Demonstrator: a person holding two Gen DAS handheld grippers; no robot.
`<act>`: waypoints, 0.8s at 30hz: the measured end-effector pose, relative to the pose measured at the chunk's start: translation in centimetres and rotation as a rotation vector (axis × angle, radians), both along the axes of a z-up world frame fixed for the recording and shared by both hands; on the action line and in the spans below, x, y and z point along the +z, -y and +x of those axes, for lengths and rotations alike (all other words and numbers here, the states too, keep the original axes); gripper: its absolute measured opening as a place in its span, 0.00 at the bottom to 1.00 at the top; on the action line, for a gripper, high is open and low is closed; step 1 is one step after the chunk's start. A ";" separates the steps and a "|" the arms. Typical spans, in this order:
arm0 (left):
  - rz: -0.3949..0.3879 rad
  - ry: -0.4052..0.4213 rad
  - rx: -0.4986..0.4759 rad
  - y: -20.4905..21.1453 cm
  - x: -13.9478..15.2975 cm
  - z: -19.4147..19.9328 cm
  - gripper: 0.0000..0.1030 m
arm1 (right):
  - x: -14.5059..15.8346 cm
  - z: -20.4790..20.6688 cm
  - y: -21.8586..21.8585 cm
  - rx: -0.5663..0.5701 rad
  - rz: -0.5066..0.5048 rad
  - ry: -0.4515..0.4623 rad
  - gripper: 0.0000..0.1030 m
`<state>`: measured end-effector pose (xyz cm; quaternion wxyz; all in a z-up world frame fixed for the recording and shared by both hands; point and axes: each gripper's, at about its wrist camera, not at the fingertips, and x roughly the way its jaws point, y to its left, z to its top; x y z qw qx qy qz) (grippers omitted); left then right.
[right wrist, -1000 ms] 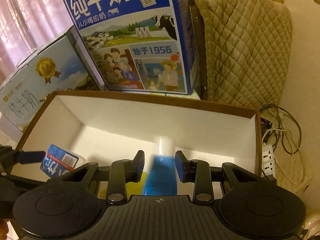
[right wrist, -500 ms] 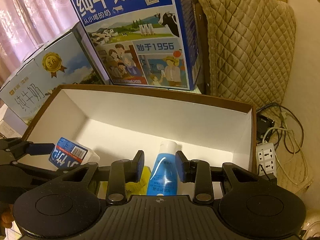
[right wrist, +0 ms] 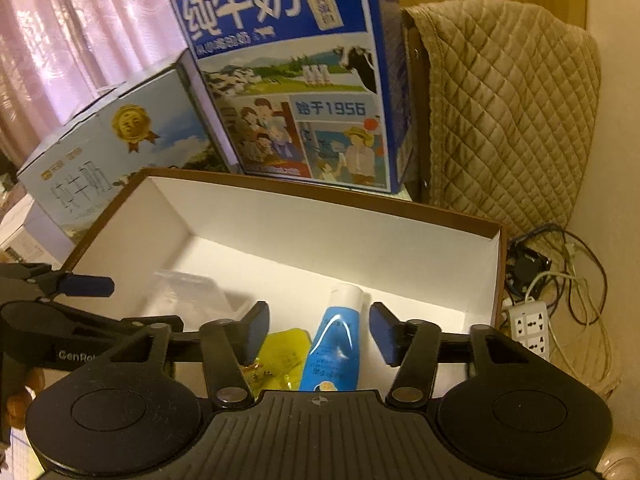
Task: Organize objects
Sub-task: 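Lower the blue tube into the box and open the right gripper while the left gripper releases the toothpick box, then withdraw both tools from the brown box back over the table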
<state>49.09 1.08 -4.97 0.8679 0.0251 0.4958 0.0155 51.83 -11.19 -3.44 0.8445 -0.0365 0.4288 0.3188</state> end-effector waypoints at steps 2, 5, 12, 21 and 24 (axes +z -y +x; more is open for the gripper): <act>-0.003 0.001 0.003 -0.3 0.3 -0.5 0.89 | 0.4 -0.5 0.1 0.009 -0.003 0.015 0.60; -0.008 0.006 0.010 -0.5 0.8 -1.2 0.89 | 0.9 -1.4 0.3 0.026 -0.006 0.031 0.65; -0.018 0.020 0.017 -0.4 2.4 -3.1 0.89 | 2.0 -3.5 1.4 0.039 -0.008 0.050 0.71; -0.036 0.053 0.028 0.2 4.6 -6.4 0.89 | 3.4 -6.3 2.7 0.032 -0.001 0.060 0.74; -0.050 0.073 0.032 0.6 5.5 -7.8 0.89 | 4.1 -7.3 3.2 0.029 0.012 0.064 0.74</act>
